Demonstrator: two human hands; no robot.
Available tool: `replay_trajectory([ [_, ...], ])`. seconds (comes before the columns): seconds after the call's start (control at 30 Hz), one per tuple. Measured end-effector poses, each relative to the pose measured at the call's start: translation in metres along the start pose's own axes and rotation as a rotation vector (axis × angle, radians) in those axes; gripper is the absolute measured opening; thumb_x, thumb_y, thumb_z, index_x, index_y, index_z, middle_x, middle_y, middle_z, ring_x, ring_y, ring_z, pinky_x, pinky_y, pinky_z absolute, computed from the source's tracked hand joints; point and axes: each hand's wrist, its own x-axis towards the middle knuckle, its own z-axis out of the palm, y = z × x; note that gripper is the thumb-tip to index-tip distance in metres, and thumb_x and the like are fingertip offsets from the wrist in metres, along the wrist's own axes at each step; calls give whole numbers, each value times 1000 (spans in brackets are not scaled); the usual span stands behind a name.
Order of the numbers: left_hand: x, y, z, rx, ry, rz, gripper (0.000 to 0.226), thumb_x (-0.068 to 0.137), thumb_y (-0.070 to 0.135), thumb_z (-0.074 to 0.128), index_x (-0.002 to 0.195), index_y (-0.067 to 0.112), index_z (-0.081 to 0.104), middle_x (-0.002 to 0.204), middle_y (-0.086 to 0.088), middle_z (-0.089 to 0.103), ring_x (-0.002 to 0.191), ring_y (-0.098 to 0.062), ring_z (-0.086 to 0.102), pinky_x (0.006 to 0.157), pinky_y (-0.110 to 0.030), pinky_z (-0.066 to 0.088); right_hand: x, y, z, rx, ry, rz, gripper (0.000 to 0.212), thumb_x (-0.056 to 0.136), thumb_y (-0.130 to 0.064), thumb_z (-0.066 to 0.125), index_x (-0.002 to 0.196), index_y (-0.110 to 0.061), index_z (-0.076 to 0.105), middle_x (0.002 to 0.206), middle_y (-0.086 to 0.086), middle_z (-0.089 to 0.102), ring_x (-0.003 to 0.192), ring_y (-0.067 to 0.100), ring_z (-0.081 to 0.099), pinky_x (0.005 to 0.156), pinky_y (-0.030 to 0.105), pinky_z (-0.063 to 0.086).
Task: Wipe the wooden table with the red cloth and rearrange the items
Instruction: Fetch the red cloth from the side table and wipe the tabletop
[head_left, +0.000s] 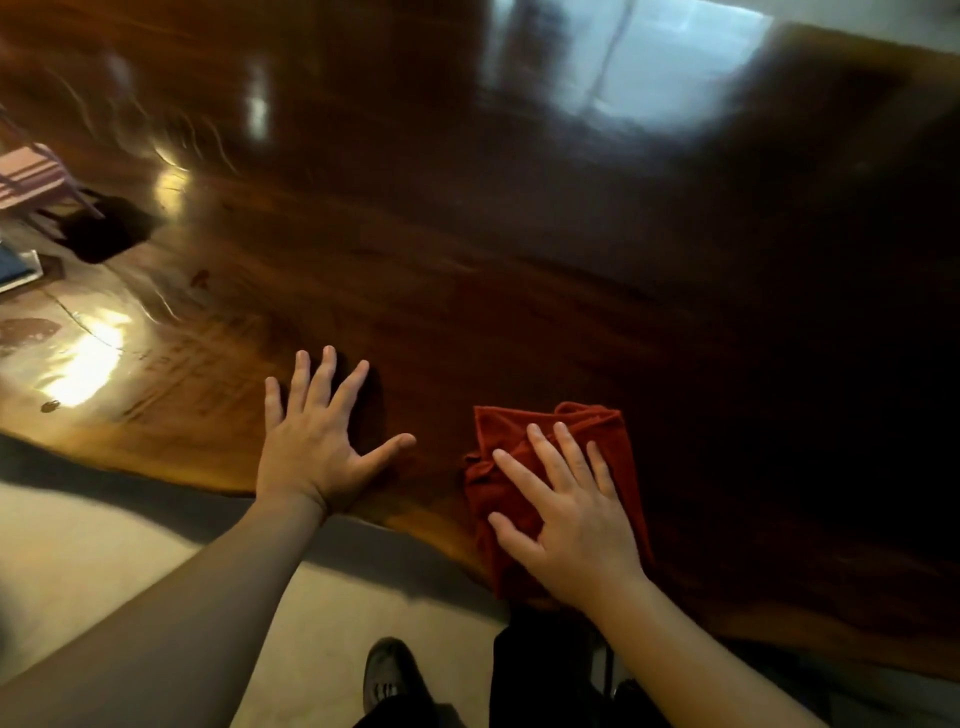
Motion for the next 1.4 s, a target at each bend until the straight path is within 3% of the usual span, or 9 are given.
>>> replay_trajectory([
  [0.2, 1, 0, 2, 23, -4, -24, 107, 74, 98, 19, 158, 32, 27, 168, -8, 16, 155, -31, 1, 122, -60, 1, 0, 44, -13, 2, 21, 127, 69, 90, -79, 32, 152, -52, 23, 165, -3, 20, 153, 16, -3, 121, 41, -11],
  [0.4, 1, -2, 5, 18, 28, -30, 103, 75, 97, 26, 156, 33, 30, 167, -8, 19, 155, -32, 4, 122, -60, 3, 36, 78, -28, -39, 33, 272, 70, 88, -76, 33, 152, -47, 26, 166, 2, 19, 153, 19, -4, 122, 47, -1],
  [0.77, 1, 2, 3, 12, 16, -44, 104, 74, 98, 24, 157, 34, 27, 169, -6, 14, 155, -30, -1, 122, -60, 1, 146, 74, -42, -56, 41, 436, 77, 85, -77, 23, 154, -44, 21, 168, 3, 11, 153, 22, -3, 121, 49, -5],
  [1.1, 2, 2, 4, 13, 30, -39, 100, 78, 95, 23, 156, 32, 30, 168, -7, 18, 155, -30, 2, 122, -61, 4, 198, -2, -26, -63, 38, 237, 77, 84, -77, 18, 154, -46, 21, 167, 6, 13, 152, 28, -1, 119, 53, -4],
  [1.4, 1, 2, 4, 9, 18, -37, 101, 79, 94, 18, 157, 31, 28, 168, -8, 16, 155, -29, 0, 122, -60, 2, 146, -53, -1, -35, 61, -78, 70, 90, -75, 25, 153, -45, 23, 166, 8, 19, 152, 31, 0, 119, 57, -4],
])
